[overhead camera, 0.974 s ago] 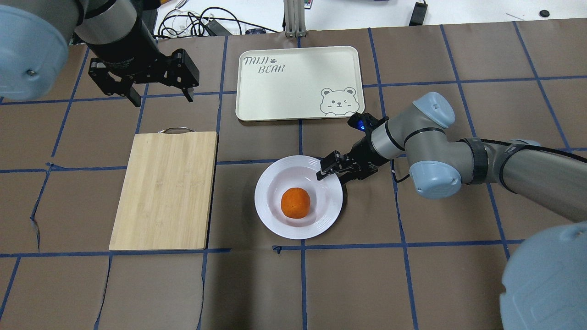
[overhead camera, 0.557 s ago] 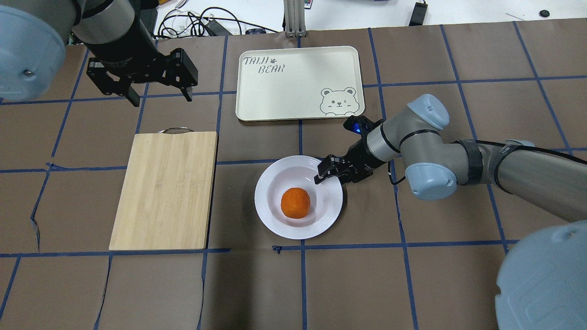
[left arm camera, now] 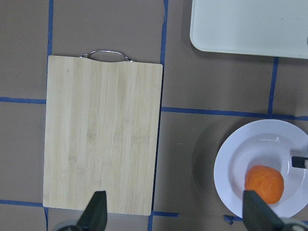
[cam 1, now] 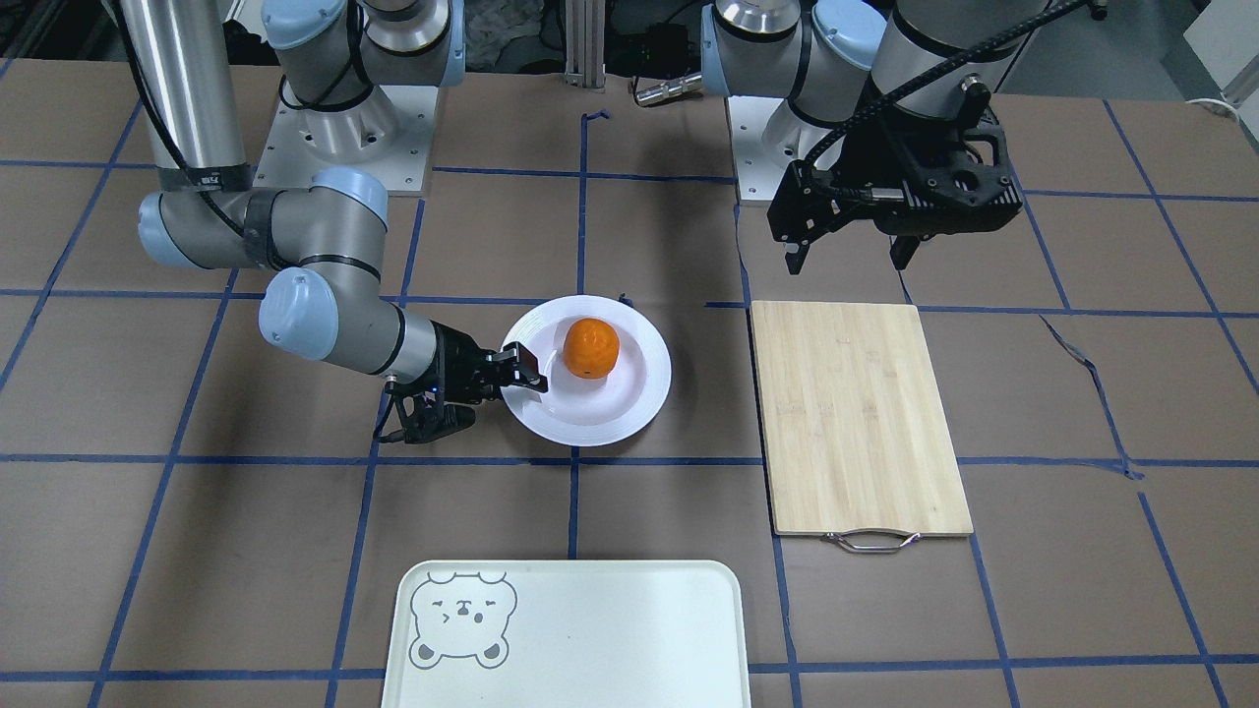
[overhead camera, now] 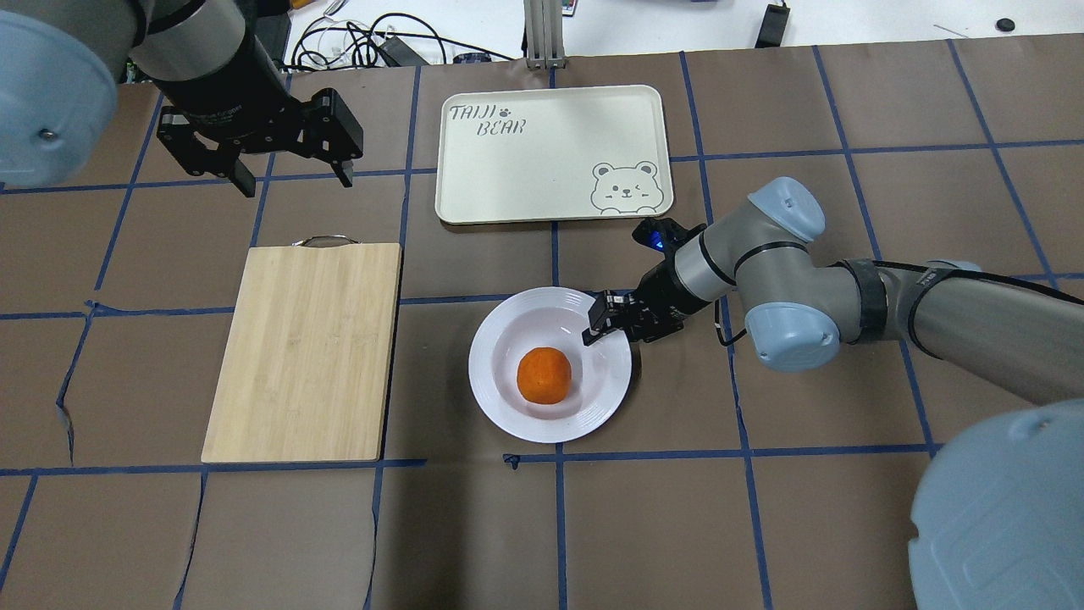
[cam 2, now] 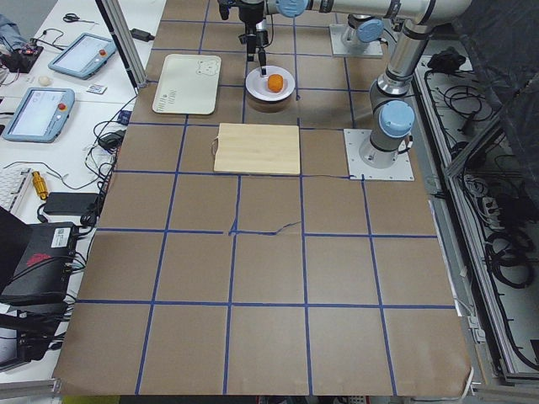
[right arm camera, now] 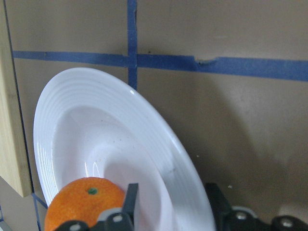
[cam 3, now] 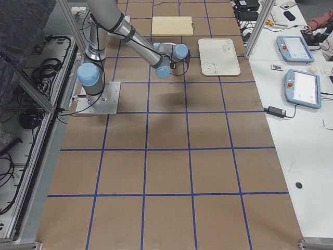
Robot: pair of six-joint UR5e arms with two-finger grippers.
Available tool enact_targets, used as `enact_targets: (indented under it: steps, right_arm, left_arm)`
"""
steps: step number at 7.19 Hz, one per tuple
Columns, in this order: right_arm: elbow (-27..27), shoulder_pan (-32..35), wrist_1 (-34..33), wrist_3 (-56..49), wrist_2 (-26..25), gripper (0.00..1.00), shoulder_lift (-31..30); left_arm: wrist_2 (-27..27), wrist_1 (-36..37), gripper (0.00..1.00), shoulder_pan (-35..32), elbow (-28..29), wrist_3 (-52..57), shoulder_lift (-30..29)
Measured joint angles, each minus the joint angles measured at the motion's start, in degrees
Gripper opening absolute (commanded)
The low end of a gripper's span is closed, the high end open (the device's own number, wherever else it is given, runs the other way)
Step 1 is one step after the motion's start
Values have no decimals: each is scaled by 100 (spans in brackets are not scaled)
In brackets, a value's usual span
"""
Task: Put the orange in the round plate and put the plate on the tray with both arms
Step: 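Slide the plate with the right gripper onto the bear-printed tray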
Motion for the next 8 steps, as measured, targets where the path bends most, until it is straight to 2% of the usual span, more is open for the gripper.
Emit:
enact_targets:
  steps: [5,8]
  right_arm:
    - [-29,137,-50,56,-19,0,-20]
    - [-192,109,-755,12,-6,0,-52]
  left_arm:
    - [3,0,100,2,-3,0,8]
    - [4,0,100,2,-3,0,9]
